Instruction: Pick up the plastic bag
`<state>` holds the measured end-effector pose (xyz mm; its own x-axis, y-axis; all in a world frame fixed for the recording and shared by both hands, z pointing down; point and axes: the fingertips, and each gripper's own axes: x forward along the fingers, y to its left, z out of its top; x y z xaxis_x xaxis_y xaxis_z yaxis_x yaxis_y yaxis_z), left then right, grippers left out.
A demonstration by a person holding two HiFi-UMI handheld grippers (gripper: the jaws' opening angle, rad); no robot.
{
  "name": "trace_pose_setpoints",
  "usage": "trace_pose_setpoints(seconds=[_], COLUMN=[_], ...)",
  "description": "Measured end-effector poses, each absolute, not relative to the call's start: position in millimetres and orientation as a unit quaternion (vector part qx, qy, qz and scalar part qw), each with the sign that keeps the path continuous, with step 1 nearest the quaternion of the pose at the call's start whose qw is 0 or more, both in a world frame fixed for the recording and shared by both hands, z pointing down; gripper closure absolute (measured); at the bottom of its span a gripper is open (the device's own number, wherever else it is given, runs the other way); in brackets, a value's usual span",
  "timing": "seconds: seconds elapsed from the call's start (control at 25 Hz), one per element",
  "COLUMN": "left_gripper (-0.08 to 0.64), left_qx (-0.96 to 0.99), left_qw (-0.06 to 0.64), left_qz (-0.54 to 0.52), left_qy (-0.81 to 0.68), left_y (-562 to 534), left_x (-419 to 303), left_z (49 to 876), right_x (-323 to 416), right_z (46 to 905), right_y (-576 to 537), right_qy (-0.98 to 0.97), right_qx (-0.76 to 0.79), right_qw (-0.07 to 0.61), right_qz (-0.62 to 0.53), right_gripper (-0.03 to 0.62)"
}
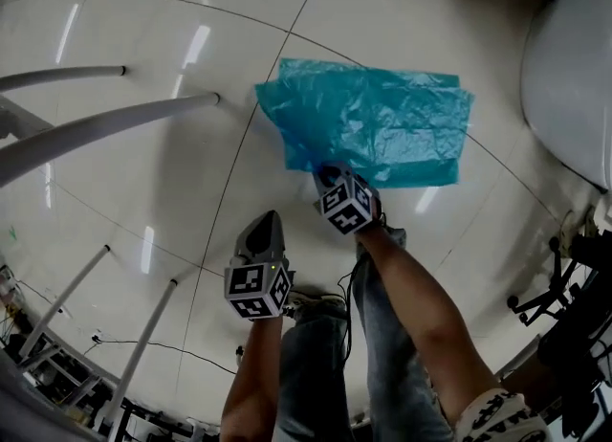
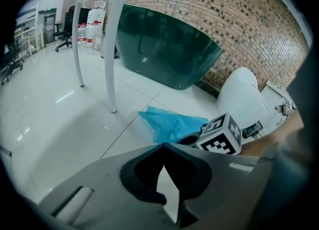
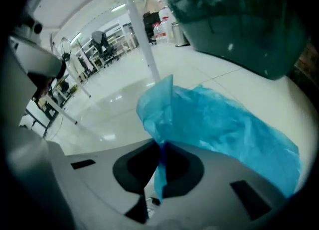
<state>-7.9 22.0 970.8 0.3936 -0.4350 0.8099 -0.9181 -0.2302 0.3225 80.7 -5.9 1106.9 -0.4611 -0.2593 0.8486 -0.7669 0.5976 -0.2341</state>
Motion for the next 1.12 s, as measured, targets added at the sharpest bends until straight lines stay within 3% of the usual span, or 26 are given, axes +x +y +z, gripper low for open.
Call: trace_pose_setpoints(seconds=[0.2,0.64,0.92,1.12], left_gripper=[0.558,0.558,0.558,0.558], left_qx=[0.742,0.798,0.787,0.759], left_qw=[0.405,0.343,0.297,0.266], left_qz=[0.263,0.161,0.094,0.074], left_qy=[-0.466,-0.468,-0.533,-0.59], left_y=[10,-26,-29,-11], left_x=[18,75,17,-35], left_z=[861,599,424,343], right_x=[121,191,194,177], right_z=[969,675,460,330], right_y=[-26,-67,-90,-101], right_qy=[-0.8,-0.839,-0.866,-0.891], right_qx=[0.367,0.394,0.408,0.39], right_qw=[0.328,0.235,0.195,0.113], right_qz=[0.344,0.291,0.213,0.201], right_gripper=[0.58,0.58,0.58,0.58])
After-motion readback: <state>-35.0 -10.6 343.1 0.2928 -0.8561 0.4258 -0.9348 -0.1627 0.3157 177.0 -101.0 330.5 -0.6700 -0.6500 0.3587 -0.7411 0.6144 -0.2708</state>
